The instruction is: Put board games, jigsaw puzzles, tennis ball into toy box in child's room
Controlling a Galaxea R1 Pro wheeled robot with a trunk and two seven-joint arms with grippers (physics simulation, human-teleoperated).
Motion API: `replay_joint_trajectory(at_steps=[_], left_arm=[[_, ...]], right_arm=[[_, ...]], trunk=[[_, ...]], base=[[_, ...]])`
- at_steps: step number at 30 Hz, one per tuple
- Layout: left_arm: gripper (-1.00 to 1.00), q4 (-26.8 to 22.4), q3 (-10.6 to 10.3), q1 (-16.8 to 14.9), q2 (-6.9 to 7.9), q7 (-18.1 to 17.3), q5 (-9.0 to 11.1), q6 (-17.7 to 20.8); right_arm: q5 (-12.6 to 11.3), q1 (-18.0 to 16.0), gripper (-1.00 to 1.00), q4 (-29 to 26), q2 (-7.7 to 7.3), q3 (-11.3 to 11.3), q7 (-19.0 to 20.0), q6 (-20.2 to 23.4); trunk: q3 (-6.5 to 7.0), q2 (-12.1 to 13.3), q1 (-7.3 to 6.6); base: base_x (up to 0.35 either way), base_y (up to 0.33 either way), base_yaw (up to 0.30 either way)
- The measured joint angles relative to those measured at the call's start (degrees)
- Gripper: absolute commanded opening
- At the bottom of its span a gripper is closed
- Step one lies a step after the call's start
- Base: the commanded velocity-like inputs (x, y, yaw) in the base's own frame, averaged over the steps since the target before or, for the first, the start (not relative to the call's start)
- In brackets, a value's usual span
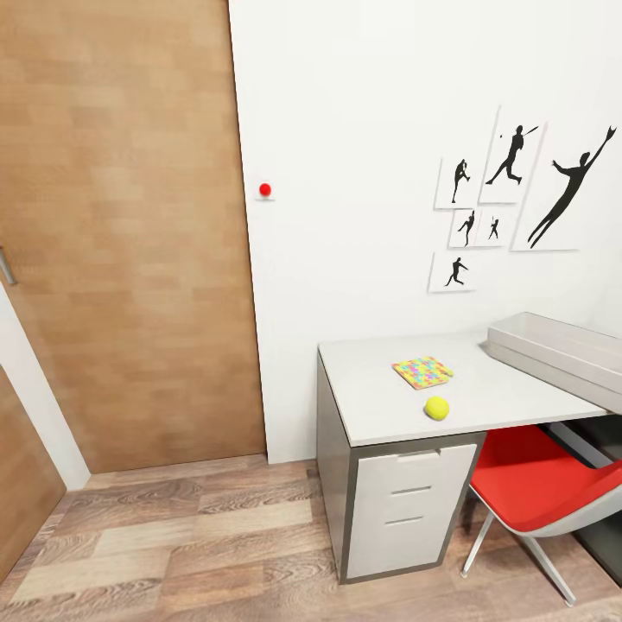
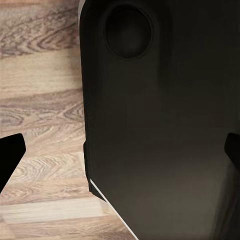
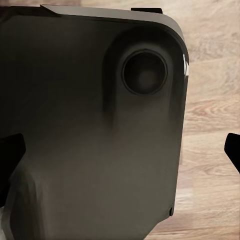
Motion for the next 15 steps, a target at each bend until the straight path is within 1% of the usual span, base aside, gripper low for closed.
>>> replay_joint_trajectory(at_steps=[3,8,12,15], left_arm=[[1.00,0.0,0.0,0.0,-0.05,0.0,0.0,0.0],[1.00,0.2,0.0,0.0,0.37,-0.1,0.1,0.0],[1.00,0.2,0.1,-0.1,0.54,-0.1,0.1,0.0],[1.00,0.2,0.1,-0.3,0.58,-0.1,0.2,-0.1]], right_arm=[[0.0,0.0,1.00,0.0,0.00,0.0,0.0,0.0],[-0.1,-0.8,1.00,-0.3,-0.49,0.0,-0.2,0.0],[-0.1,-1.2,1.00,-0.5,-0.80,0.0,-0.3,0.0],[-0.1,-1.4,1.00,-0.6,-0.94,0.0,-0.3,0.0]], trunk=[[0.00,0.0,0.00],[0.00,0.0,0.00],[0.00,0.0,0.00],[0.00,0.0,0.00]], base=[[0.000,0.000,0.000],[0.000,0.000,-0.018],[0.000,0.000,-0.097],[0.000,0.000,-0.163]])
